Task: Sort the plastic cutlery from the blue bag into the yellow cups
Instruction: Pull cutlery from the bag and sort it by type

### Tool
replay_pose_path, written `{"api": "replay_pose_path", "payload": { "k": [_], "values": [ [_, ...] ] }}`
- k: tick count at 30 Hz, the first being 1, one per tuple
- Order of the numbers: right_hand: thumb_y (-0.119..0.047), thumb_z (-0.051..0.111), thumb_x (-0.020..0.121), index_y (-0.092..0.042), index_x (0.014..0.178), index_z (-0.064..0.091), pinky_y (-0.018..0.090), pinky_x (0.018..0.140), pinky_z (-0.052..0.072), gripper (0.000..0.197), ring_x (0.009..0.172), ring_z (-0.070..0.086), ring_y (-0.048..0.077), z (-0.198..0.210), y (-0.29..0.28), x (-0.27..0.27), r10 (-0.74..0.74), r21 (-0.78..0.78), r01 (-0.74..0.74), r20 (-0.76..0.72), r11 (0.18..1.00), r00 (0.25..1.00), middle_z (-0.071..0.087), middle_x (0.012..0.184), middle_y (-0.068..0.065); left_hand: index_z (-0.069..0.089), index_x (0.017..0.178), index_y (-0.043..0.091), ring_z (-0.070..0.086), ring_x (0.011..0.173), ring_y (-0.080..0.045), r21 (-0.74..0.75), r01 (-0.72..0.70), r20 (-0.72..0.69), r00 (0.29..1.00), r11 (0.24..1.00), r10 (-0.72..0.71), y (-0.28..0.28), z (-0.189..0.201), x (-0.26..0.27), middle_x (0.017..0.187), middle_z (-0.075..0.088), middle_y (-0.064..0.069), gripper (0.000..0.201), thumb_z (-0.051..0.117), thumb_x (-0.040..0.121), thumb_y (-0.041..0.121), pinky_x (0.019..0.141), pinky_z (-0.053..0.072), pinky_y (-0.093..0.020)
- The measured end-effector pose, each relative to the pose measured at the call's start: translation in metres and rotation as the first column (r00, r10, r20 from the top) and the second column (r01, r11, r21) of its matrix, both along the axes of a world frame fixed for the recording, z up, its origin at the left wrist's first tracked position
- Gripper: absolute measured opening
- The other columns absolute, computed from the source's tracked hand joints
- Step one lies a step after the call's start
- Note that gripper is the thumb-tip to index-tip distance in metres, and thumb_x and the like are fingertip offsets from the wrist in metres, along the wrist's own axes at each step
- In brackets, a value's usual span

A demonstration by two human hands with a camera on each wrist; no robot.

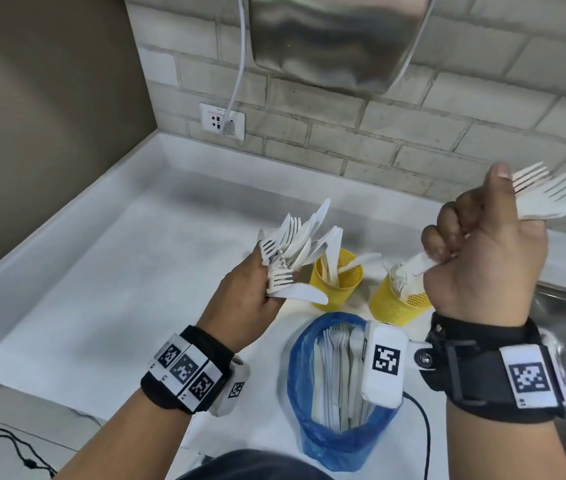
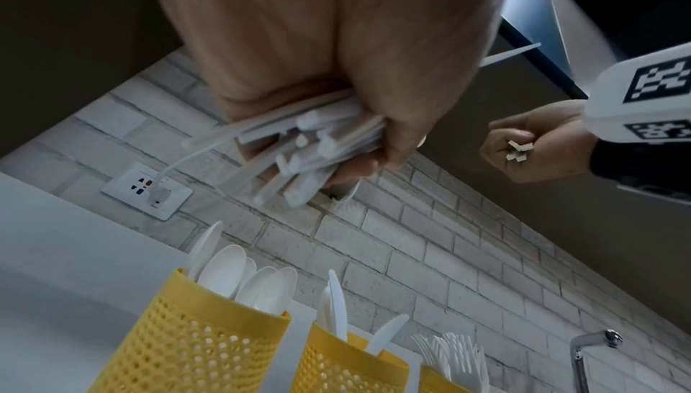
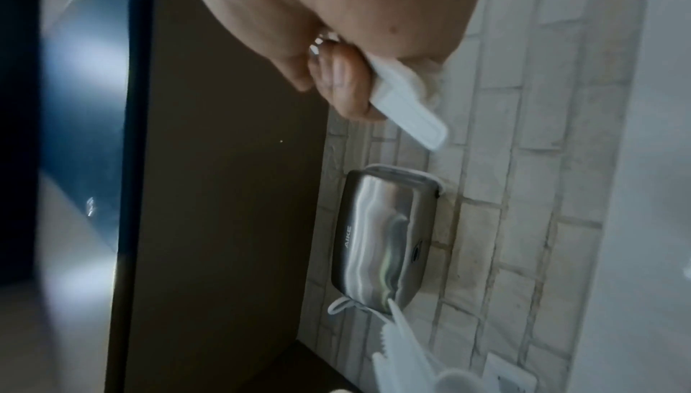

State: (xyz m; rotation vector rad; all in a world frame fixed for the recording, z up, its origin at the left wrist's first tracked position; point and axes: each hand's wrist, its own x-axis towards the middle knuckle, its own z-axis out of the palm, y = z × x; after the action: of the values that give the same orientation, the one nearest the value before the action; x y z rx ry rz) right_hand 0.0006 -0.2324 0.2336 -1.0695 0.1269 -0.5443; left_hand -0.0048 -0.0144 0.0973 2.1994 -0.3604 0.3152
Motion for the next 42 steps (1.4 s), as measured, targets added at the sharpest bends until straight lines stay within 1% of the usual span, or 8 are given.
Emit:
{"api": "replay_pose_path", "payload": {
  "k": [5,10,17,27,30,37,40,42],
  "values": [
    [-0.013,0.069,0.095,-0.023,0.079,0.065,0.019,0.044,0.029,0.019,0.038,0.033,0.012,0.008,0.007,-0.010,0.112,-0.442,-0.109,-0.019,0.890,0.993,0.043,0.050,-0.011,0.050,0.136,0.020,0.064,0.091,-0.029,0.190,-0.032,0.040,0.999,0.981,0.025,0.000,-0.002,0.001,0.113,0.063,0.003,0.047,0.067,0.093,0.021,0.072,0.053,-0.037],
    [-0.023,0.075,0.090,-0.022,0.089,0.077,0.014,0.052,0.038,0.003,0.052,0.055,0.001,0.010,0.013,-0.012,0.147,-0.900,-0.169,-0.119,0.401,0.982,0.064,0.061,-0.015,0.054,0.126,0.019,0.063,0.088,-0.024,0.156,0.037,0.040,0.998,0.987,-0.043,0.002,-0.002,-0.001,0.106,0.063,0.008,0.040,0.063,0.088,0.013,0.071,0.047,-0.026],
    [-0.033,0.074,0.088,-0.021,0.076,0.070,0.039,0.072,0.048,0.017,0.074,0.062,0.013,0.019,0.016,0.009,0.256,-0.953,-0.274,-0.300,-0.132,0.919,0.067,0.076,-0.005,0.053,0.128,0.022,0.058,0.092,-0.011,0.115,0.129,0.073,0.988,0.985,-0.138,0.004,-0.001,-0.002,0.108,0.054,0.020,0.042,0.059,0.088,0.013,0.078,0.035,0.002],
    [-0.028,0.075,0.091,-0.022,0.071,0.069,0.012,0.055,0.038,0.022,0.058,0.056,0.000,0.017,0.013,0.012,0.330,-0.891,-0.421,-0.454,-0.170,0.827,0.066,0.063,-0.008,0.056,0.121,0.022,0.058,0.085,-0.009,0.104,0.168,0.067,0.982,0.980,-0.176,0.006,0.000,-0.005,0.103,0.062,0.016,0.032,0.056,0.090,0.015,0.075,0.045,-0.013],
    [-0.026,0.072,0.094,-0.025,0.076,0.068,0.012,0.058,0.039,0.019,0.062,0.057,0.000,0.016,0.012,0.009,0.366,-0.887,-0.429,-0.462,-0.173,0.808,0.066,0.064,-0.010,0.051,0.126,0.030,0.052,0.085,0.001,0.078,0.187,0.075,0.978,0.979,-0.193,0.005,-0.002,-0.006,0.104,0.053,0.027,0.041,0.058,0.090,0.013,0.078,0.039,-0.002],
    [-0.029,0.065,0.099,-0.018,0.092,0.067,0.039,0.079,0.050,0.012,0.083,0.064,0.018,0.018,0.005,0.009,0.387,-0.903,-0.424,-0.414,-0.064,0.824,0.069,0.086,-0.001,0.053,0.132,0.024,0.062,0.099,-0.009,0.082,0.195,0.031,0.980,0.977,-0.198,0.008,-0.004,-0.003,0.115,0.055,0.027,0.046,0.068,0.092,0.008,0.083,0.049,-0.019],
    [-0.029,0.062,0.101,-0.017,0.099,0.067,0.034,0.084,0.050,0.013,0.089,0.064,0.012,0.020,0.001,0.010,0.410,-0.919,-0.394,-0.361,-0.004,0.838,0.070,0.093,-0.005,0.054,0.134,0.022,0.062,0.099,-0.009,0.096,0.183,0.025,0.982,0.978,-0.186,0.008,-0.007,-0.002,0.113,0.051,0.032,0.045,0.070,0.093,0.013,0.083,0.046,-0.014],
    [-0.024,0.060,0.103,-0.016,0.097,0.067,0.022,0.070,0.047,0.013,0.077,0.062,0.003,0.021,-0.002,0.011,0.438,-0.915,-0.398,-0.336,0.057,0.834,0.067,0.082,-0.015,0.053,0.134,0.022,0.062,0.097,-0.010,0.070,0.180,0.030,0.983,0.981,-0.182,0.008,-0.007,-0.002,0.110,0.050,0.036,0.045,0.071,0.093,0.015,0.082,0.048,-0.017]
  ]
}}
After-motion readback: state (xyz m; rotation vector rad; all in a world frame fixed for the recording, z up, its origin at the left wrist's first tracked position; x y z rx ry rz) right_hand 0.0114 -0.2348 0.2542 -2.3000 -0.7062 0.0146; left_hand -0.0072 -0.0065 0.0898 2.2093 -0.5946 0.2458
